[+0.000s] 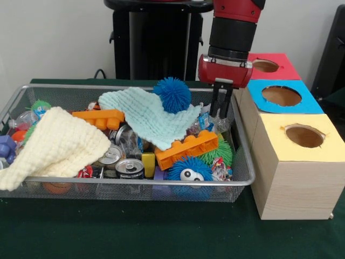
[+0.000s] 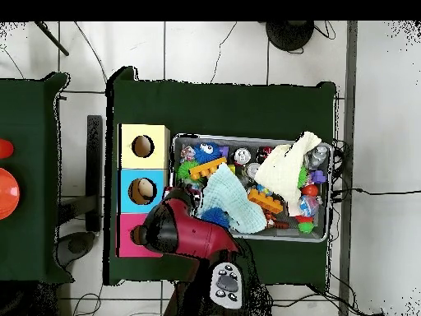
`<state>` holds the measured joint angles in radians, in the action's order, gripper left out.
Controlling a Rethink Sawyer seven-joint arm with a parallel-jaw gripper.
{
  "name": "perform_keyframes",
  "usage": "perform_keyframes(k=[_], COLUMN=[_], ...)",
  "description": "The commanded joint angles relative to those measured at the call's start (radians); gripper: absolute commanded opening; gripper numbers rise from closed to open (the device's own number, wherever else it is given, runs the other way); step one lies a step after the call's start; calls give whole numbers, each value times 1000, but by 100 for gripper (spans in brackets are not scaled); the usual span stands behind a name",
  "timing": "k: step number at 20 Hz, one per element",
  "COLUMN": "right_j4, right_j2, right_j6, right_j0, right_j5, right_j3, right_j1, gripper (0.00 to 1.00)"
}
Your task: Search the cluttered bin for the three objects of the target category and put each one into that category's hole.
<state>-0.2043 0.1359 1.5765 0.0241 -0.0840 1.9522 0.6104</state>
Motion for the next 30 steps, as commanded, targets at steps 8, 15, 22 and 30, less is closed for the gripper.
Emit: perform_keyframes(k=[8, 15, 22, 30], right_j4=[12, 12, 10, 7], right_j2=[-12, -6, 13, 39], right_j6=[127, 128, 127, 145], right_j0=[-23, -16, -3, 27], right_j5=[172, 199, 261, 331], right_j3=[-72, -68, -58, -54], right_j1=[66, 89, 135, 186], gripper=[0, 0, 0, 0])
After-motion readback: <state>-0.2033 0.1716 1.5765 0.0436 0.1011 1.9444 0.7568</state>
